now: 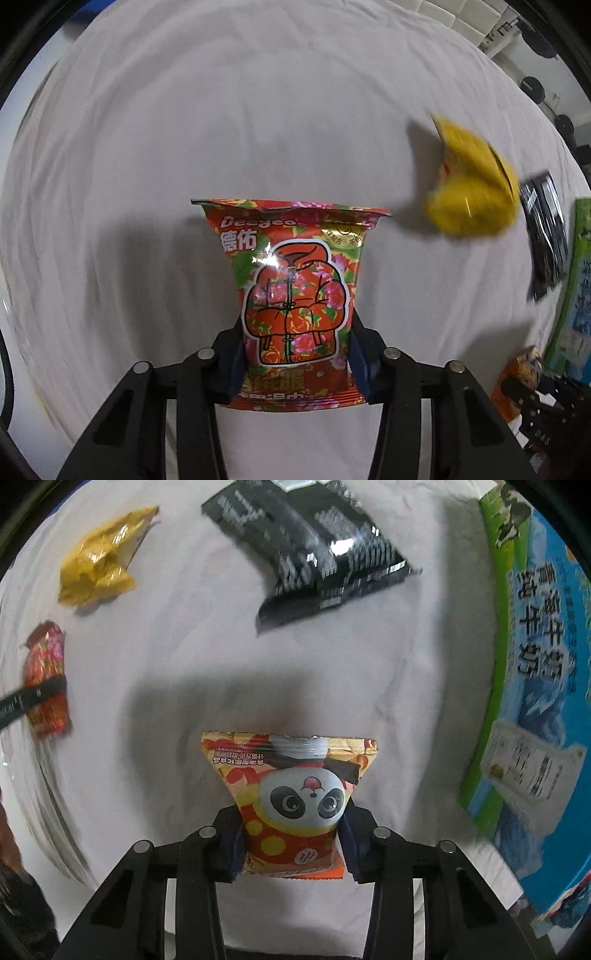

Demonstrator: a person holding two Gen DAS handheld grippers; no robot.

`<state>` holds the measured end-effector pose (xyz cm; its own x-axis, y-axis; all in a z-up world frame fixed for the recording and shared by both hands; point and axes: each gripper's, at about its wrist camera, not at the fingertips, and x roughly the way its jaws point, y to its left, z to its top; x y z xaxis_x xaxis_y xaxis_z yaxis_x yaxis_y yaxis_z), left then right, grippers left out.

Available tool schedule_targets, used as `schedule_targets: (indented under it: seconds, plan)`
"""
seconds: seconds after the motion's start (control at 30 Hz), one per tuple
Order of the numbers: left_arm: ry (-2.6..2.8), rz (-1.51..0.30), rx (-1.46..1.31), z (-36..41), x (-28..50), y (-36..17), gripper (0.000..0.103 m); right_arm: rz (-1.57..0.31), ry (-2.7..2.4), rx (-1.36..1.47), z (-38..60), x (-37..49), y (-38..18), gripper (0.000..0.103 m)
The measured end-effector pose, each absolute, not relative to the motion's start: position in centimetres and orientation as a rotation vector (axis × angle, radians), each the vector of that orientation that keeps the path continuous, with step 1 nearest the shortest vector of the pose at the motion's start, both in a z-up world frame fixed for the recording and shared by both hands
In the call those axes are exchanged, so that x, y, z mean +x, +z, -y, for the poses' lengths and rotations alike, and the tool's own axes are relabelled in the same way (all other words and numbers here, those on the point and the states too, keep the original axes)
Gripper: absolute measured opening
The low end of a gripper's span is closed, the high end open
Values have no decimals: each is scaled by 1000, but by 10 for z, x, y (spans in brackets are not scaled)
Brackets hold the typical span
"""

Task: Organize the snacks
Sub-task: 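Carry the red bag and panda bag with both tools over the box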

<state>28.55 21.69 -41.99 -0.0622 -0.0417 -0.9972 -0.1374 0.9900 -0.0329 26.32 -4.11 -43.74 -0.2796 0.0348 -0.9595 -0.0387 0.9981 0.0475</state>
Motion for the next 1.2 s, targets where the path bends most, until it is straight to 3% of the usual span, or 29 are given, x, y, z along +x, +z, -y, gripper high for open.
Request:
schedule_targets:
  seconds: [0.33, 0.67, 0.87, 1.2]
  plan:
    - [81, -1686, -160, -162, 189, -431, 44, -1863, 98, -52, 34, 223, -437, 44]
    - [99, -1667, -101, -143, 196, -435, 48, -1851, 62, -68, 19, 222, -439, 48]
    - [111, -1650, -119, -144, 203, -432, 42, -1818, 70, -96, 16, 219, -443, 42]
    - [62, -1562, -97, -120, 192, -376, 42, -1714, 133, -101, 8, 204, -379, 40]
